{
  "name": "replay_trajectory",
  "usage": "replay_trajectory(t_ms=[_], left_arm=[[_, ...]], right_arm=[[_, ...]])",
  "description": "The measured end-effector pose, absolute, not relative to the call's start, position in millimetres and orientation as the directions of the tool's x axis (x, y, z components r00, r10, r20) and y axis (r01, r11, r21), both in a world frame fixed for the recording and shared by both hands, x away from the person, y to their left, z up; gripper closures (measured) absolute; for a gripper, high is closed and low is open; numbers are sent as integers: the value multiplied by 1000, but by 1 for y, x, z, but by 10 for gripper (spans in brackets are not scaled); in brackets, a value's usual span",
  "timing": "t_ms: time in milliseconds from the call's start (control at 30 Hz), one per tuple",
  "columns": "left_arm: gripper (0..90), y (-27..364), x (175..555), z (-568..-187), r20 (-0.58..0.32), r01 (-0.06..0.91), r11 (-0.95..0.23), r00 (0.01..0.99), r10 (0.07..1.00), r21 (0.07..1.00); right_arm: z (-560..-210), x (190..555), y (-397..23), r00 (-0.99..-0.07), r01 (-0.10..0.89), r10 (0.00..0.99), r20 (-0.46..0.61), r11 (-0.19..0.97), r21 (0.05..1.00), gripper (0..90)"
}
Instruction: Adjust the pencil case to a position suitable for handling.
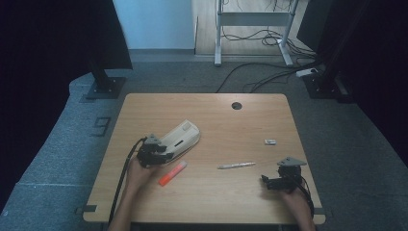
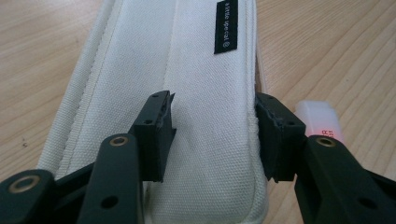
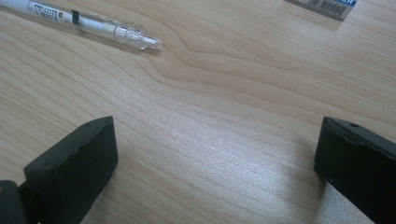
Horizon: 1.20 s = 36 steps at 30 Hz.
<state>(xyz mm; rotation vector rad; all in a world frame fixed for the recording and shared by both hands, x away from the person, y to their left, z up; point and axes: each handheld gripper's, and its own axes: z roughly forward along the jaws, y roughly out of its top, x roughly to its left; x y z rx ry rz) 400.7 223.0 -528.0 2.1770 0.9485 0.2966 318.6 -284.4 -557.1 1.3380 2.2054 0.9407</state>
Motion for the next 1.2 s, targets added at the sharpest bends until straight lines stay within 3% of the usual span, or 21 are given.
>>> replay_trajectory(t_ms=[600, 1200], left_arm=[[746, 228, 395, -512, -77, 553, -416, 662, 746, 722], [761, 247, 396, -498, -208, 588, -307, 648, 732, 748]], right_arm=[[-557, 319, -284, -466, 621, 885, 11, 318, 717, 0], [-557, 319, -284, -466, 621, 885, 12, 318, 716, 0]])
